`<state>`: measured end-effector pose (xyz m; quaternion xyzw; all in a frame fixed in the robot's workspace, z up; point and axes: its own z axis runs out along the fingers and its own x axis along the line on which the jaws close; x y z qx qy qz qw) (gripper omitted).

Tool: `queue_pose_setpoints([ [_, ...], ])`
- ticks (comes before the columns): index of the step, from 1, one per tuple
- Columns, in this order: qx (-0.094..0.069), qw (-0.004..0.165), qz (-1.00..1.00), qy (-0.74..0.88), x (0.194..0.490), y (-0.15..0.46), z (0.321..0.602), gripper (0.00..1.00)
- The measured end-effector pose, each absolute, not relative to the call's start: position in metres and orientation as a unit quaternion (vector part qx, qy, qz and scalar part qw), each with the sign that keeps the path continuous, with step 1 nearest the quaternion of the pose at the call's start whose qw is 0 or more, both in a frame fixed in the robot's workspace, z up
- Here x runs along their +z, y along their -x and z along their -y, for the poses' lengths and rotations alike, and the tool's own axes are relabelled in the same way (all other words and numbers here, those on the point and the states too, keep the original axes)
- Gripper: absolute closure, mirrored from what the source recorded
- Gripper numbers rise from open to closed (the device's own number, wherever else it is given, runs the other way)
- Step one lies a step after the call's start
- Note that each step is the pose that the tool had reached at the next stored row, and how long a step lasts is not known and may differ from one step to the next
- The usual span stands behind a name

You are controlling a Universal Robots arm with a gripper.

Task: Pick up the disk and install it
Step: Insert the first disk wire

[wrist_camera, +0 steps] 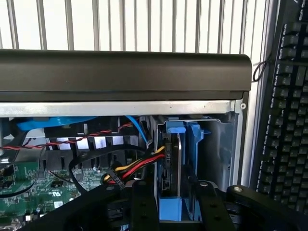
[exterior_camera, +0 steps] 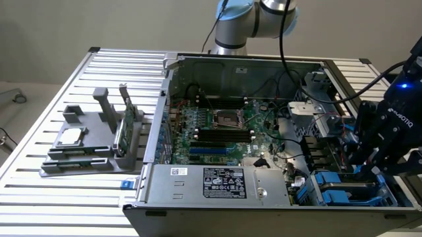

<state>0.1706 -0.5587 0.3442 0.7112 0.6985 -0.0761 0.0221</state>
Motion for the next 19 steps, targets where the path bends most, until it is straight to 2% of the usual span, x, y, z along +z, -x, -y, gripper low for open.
queue_pose_setpoints([
  [19,-0.077,0.021,-0.699,-0.711,0.373,-0.17,0.559,0.64],
])
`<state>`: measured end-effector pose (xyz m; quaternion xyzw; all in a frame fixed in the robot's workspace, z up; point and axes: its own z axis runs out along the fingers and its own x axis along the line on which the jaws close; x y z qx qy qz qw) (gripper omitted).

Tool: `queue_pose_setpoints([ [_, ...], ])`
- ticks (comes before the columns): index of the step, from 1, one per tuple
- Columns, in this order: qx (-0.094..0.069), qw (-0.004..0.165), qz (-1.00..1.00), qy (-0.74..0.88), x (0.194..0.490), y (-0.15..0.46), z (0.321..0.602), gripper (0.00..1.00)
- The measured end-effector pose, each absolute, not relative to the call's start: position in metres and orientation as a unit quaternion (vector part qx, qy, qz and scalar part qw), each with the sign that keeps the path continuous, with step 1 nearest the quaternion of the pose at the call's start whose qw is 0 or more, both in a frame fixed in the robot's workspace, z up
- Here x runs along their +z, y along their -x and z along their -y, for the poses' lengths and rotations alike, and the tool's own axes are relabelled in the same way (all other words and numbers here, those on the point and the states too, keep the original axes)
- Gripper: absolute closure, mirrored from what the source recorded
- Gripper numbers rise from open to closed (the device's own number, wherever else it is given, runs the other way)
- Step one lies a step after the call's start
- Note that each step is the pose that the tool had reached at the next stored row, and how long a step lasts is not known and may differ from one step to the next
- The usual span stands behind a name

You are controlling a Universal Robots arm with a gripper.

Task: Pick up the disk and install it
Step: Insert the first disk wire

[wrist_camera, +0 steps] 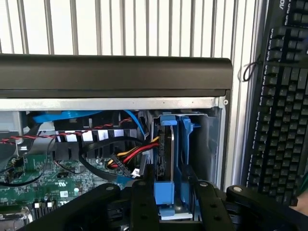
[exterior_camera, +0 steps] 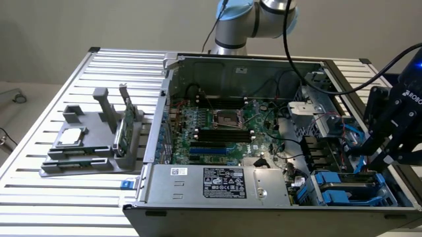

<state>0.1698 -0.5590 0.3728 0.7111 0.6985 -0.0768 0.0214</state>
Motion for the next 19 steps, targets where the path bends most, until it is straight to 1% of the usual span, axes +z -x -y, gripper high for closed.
queue_pose_setpoints([
  [9,-0.077,0.022,-0.699,-0.711,0.381,-0.161,0.559,0.64],
  [19,-0.077,0.022,-0.699,-0.711,0.382,-0.144,0.559,0.64],
])
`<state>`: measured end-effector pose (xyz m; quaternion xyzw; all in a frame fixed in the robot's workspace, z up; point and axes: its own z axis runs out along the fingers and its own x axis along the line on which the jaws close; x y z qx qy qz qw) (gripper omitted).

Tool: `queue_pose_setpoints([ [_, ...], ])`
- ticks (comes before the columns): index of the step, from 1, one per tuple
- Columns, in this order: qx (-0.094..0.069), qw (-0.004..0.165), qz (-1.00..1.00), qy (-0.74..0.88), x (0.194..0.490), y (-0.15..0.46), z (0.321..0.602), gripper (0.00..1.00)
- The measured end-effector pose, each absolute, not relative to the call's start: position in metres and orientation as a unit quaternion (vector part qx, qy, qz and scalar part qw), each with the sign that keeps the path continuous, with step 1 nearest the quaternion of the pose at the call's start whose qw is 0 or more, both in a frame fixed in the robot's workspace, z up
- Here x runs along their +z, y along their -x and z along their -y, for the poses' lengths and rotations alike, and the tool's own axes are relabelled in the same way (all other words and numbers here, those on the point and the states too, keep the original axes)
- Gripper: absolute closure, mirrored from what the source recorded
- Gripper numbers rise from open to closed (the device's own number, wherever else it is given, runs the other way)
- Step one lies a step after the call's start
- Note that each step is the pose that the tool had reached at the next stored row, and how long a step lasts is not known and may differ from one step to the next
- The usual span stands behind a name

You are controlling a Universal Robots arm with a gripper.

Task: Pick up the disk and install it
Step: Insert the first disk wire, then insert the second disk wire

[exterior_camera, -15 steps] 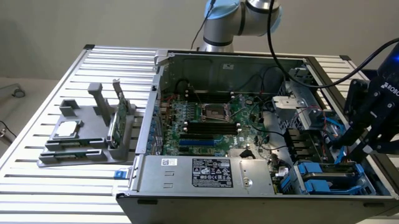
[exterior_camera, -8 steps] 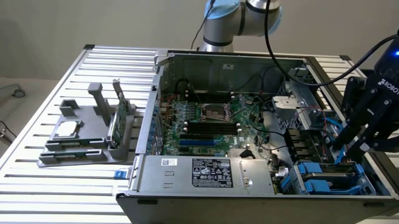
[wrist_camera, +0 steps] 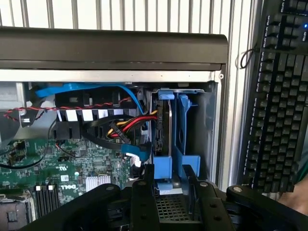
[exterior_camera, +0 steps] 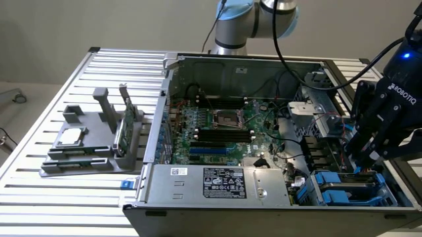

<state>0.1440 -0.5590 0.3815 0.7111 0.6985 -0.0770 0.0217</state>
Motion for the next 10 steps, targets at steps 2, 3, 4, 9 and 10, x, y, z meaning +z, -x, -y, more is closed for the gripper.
queue_pose_setpoints([
  [2,-0.077,0.022,-0.698,-0.711,0.3815,-0.144,0.559,0.64],
  [3,-0.077,0.022,-0.698,-0.711,0.3816,-0.144,0.559,0.64],
  [4,-0.077,0.022,-0.698,-0.711,0.3816,-0.144,0.559,0.64],
  [9,-0.077,0.022,-0.698,-0.711,0.3816,-0.144,0.559,0.64],
  [10,-0.077,0.022,-0.698,-0.711,0.3816,-0.144,0.559,0.64],
])
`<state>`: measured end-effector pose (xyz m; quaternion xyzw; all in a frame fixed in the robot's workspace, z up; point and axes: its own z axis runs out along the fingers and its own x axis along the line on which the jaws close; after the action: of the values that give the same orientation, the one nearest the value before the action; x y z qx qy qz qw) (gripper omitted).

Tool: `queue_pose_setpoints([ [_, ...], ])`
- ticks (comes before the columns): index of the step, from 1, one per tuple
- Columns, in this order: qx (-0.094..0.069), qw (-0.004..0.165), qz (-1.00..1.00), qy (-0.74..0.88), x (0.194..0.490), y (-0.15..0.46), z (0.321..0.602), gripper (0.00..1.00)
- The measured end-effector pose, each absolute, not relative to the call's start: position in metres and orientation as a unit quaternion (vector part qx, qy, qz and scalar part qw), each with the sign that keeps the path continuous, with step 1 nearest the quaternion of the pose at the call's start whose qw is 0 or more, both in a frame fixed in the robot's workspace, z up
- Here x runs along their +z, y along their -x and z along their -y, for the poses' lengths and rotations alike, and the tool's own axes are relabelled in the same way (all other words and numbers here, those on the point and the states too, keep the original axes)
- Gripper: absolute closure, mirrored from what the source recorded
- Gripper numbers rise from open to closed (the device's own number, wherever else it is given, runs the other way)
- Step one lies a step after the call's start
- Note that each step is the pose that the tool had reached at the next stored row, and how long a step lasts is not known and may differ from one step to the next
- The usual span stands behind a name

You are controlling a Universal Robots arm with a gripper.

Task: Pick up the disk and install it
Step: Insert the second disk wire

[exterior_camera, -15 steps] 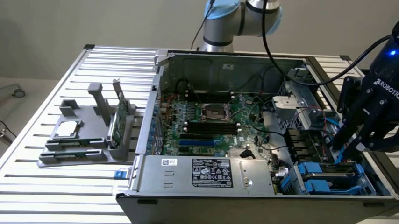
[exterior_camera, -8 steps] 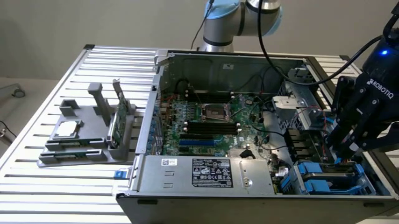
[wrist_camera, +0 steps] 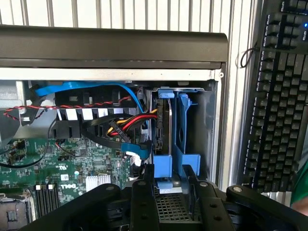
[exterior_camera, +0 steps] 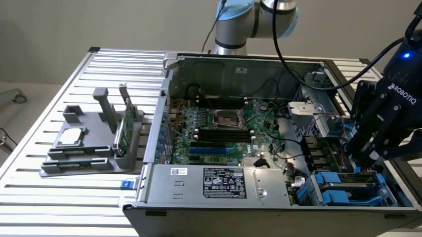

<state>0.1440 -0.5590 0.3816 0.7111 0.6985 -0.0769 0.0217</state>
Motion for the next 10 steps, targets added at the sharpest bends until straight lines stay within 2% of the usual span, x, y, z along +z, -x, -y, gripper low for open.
queue_pose_setpoints([
  [10,-0.074,0.026,-0.698,-0.712,0.3782,-0.1412,0.5551,0.64],
])
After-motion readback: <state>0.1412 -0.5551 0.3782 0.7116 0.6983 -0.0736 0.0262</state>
